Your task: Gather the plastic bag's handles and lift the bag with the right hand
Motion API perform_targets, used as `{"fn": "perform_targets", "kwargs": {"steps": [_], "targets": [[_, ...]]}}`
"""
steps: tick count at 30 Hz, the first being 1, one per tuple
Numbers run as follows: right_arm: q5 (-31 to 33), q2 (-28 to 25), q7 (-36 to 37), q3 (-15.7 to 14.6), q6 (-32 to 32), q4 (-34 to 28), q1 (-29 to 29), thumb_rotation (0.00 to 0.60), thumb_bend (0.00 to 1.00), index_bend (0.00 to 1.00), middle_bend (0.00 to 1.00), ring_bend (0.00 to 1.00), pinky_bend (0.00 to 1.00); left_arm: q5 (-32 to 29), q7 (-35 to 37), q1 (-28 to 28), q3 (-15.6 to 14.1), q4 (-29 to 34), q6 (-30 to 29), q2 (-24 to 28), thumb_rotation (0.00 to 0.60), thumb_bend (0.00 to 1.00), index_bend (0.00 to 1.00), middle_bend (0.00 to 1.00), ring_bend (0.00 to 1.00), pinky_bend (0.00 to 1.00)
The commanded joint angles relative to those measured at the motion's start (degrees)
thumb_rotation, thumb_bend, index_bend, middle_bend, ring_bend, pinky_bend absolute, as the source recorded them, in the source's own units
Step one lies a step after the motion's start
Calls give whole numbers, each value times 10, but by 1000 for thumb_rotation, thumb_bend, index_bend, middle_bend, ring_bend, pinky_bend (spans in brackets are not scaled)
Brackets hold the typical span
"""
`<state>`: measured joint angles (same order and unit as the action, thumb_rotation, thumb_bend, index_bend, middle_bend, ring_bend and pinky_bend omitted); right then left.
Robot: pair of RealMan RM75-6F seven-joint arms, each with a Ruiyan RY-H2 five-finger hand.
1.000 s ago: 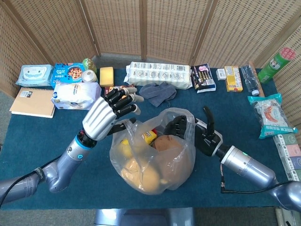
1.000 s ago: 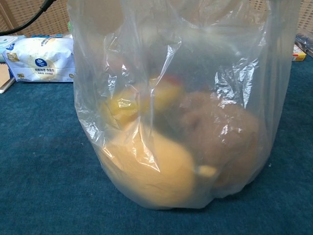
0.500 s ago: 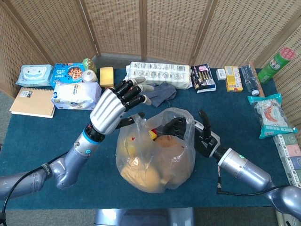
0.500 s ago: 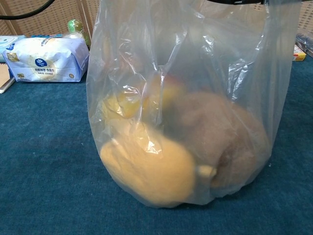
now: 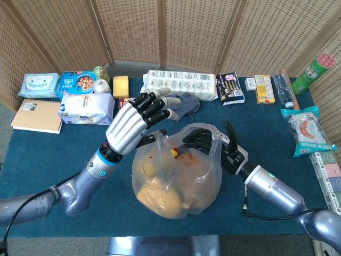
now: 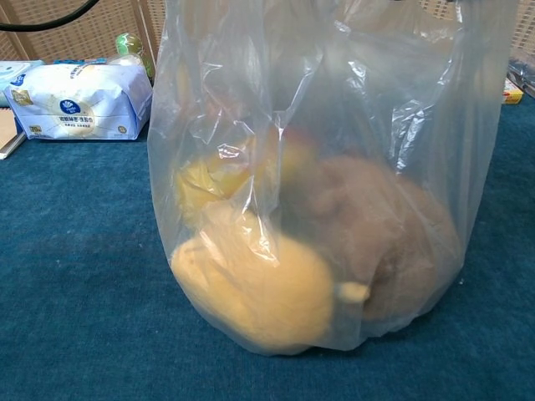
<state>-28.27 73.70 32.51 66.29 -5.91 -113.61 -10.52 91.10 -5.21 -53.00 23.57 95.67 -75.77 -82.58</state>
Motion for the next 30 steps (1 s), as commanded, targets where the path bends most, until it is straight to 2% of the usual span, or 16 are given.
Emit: {"fn": "perform_targets", "kwargs": {"steps": [1, 9, 14, 18, 30], "targets": [[-4, 2, 5, -5, 12, -2, -8, 56, 155, 336, 312, 202, 136, 0, -5, -4, 0, -1, 2, -2, 600, 152, 389, 282, 168, 315], [-17, 3, 13, -6, 21, -4, -9, 43, 155, 292, 282, 169, 101, -5, -19, -13, 6, -6, -2, -4, 600, 143, 354, 259, 142, 291], [-24, 8, 12, -2, 0, -2, -2, 1, 155, 275, 251, 136, 43, -12, -23, -19, 7, -12, -1, -10, 600, 139, 332, 246, 124, 279], [-28, 9, 7, 6, -23, 4, 1, 0, 154, 247, 218, 110, 9, -12, -24, -20, 5, -15, -3, -10, 600, 138, 316, 237, 117, 274], [-11, 17, -3, 21, -75, 19, 9, 0, 154, 239, 224, 113, 14, -17, -29, -27, 3, -26, -1, -10, 600, 138, 310, 231, 110, 266]]}}
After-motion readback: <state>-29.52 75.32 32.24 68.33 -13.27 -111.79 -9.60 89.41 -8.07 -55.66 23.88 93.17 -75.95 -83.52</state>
